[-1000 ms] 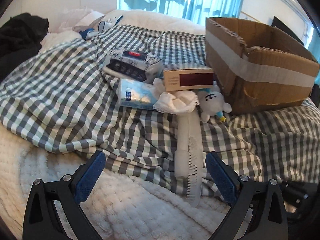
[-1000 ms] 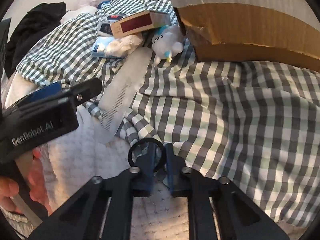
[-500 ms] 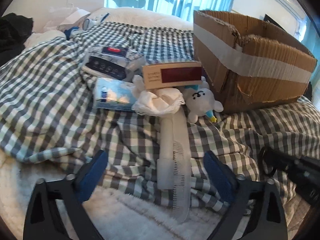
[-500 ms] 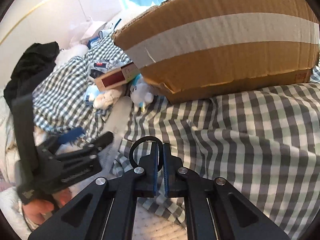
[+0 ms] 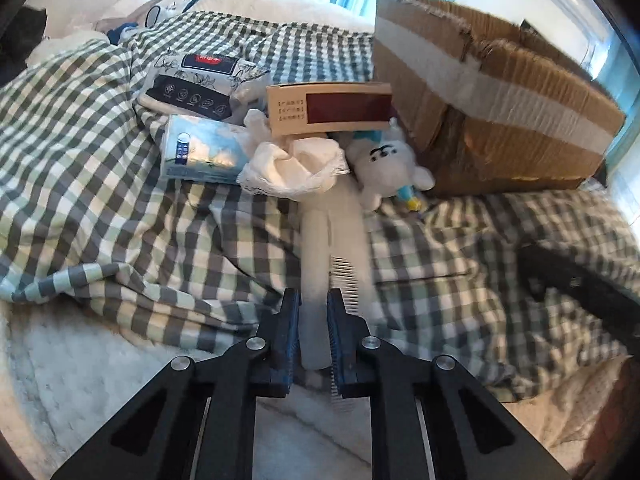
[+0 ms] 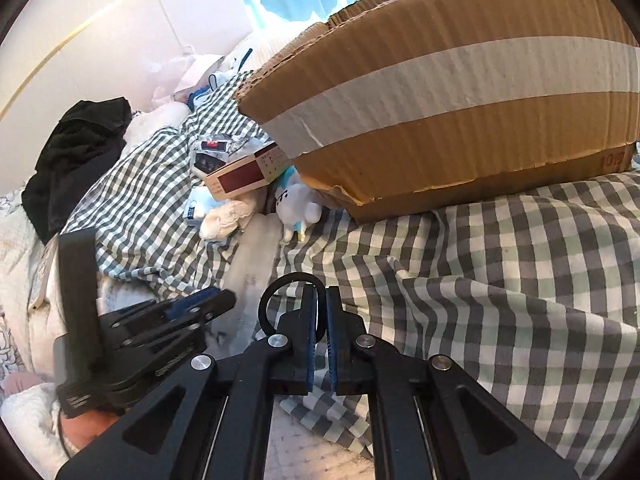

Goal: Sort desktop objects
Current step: 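Grasp the black hair tie with the right tool while the left tool grasps the white curved plastic item, then lift the hair tie and white item and carry both over the cardboard box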

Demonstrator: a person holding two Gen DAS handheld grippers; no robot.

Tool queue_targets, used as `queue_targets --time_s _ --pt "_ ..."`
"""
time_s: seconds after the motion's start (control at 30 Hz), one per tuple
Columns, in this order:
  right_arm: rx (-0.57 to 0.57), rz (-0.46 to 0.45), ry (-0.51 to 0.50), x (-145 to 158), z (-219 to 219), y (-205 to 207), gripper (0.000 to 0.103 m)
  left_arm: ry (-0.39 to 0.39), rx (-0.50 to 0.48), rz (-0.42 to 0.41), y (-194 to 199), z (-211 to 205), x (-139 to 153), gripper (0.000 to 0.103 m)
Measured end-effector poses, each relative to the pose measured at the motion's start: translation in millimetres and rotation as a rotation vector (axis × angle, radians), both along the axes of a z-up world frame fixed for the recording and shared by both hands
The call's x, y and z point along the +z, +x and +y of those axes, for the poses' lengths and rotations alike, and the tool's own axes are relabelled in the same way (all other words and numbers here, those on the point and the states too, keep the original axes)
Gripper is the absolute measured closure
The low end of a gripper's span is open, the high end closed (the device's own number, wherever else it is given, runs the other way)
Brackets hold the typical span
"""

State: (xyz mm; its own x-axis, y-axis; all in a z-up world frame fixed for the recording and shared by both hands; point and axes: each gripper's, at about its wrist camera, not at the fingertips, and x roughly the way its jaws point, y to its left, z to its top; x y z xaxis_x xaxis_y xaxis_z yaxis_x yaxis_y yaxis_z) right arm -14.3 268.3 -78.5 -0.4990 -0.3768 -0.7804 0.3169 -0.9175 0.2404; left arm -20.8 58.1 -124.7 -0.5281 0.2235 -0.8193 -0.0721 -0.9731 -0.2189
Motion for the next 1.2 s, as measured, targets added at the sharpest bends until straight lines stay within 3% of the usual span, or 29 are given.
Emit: queue_targets --time_s 0.17,0.23,0.33,0.57,0.8,1.2 --pt "0.009 0.0 0.01 0 -1 5 0.099 -0.061 -0.03 -0.017 -13 12 -14 0.079" --pt "0.006 0.001 0.011 0 -2 5 0.099 -0.089 -0.046 0.003 -13 16 -14 0.089" --pt "0.001 -0.001 0.009 -1 -1 3 0.099 -0.091 -0.055 0.037 -6 17 -5 0.09" --pt "0.002 0.0 0.006 0 0 2 0.099 0.101 -0.034 0.091 18 7 24 0.091" --pt "-0.002 0.013 -0.011 6 2 4 0.099 0.138 -0.038 0.118 39 17 33 0.091" --pt "0.022 0.072 -0.043 28 -4 15 0.099 0.16 -0.005 0.184 35 7 55 0.091"
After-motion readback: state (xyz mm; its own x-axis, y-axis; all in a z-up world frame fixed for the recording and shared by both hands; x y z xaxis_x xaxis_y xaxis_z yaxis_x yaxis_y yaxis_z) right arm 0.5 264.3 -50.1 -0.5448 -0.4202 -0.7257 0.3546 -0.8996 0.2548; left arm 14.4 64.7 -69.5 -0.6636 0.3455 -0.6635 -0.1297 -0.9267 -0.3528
